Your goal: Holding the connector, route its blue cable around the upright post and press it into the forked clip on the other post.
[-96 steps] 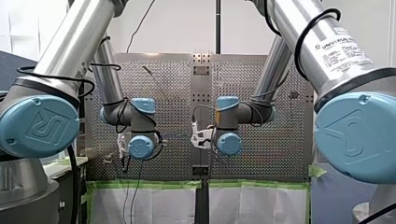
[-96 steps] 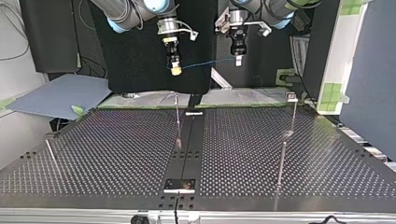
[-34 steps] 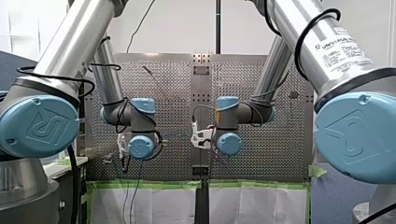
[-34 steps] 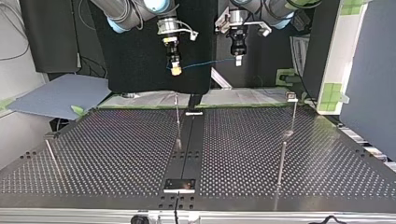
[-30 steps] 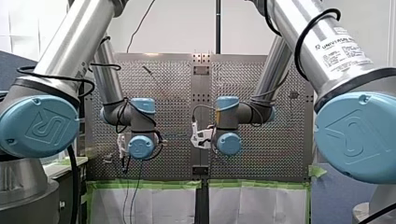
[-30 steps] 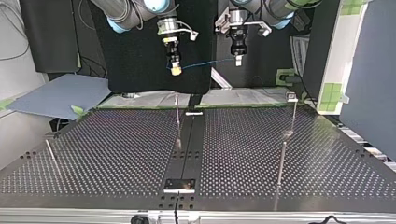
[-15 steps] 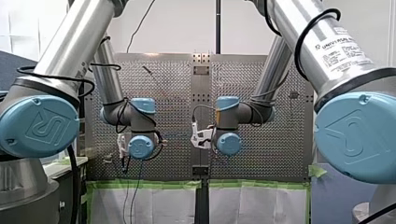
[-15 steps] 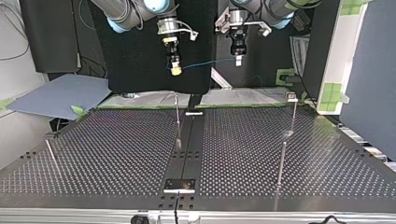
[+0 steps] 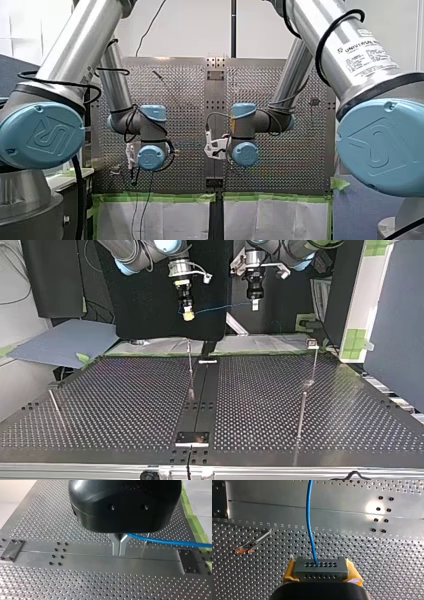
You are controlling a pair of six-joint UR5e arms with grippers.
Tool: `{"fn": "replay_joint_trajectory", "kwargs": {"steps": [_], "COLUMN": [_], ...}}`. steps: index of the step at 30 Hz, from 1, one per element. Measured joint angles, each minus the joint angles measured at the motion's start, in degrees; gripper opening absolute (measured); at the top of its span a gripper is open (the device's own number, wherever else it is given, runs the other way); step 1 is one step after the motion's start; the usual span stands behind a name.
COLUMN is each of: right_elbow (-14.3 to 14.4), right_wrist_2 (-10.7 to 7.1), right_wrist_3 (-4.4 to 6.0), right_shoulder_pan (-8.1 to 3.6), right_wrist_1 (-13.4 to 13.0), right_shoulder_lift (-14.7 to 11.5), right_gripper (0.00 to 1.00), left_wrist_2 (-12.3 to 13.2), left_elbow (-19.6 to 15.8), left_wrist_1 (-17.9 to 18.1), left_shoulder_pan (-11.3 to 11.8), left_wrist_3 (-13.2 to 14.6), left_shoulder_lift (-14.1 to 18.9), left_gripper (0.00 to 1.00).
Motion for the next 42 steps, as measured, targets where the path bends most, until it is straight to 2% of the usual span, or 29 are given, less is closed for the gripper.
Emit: {"fn": "replay_joint_trajectory", "kwargs": {"steps": [21,28,33,42], "right_elbow": [-0.25,-0.76,-0.78,-0.79], "right_wrist_2": [0.29,2.16,2.36,2.38], "right_wrist_3": [-0.08,-0.17,-0.17,-0.18], "right_shoulder_pan": [-0.22,-0.68,-0.69,-0.7], "right_wrist_1": [0.25,3.1,5.42,9.15], "right_shoulder_lift": [0.27,2.98,3.68,3.79], "right_gripper": [0.0,0.0,0.0,0.0], "left_wrist_2": [-0.41,-1.26,-1.31,-1.32], "left_elbow": [-0.4,-1.27,-1.3,-1.32], "left_wrist_1": [-0.39,-3.26,-5.34,-5.78], "left_shoulder_pan": [0.37,1.32,1.37,1.38], "left_wrist_3": [0.42,1.51,1.58,1.59], "left_shoulder_lift": [-0.39,-3.11,-3.93,-4.01], "left_gripper": [0.01,0.01,0.01,0.01]}}
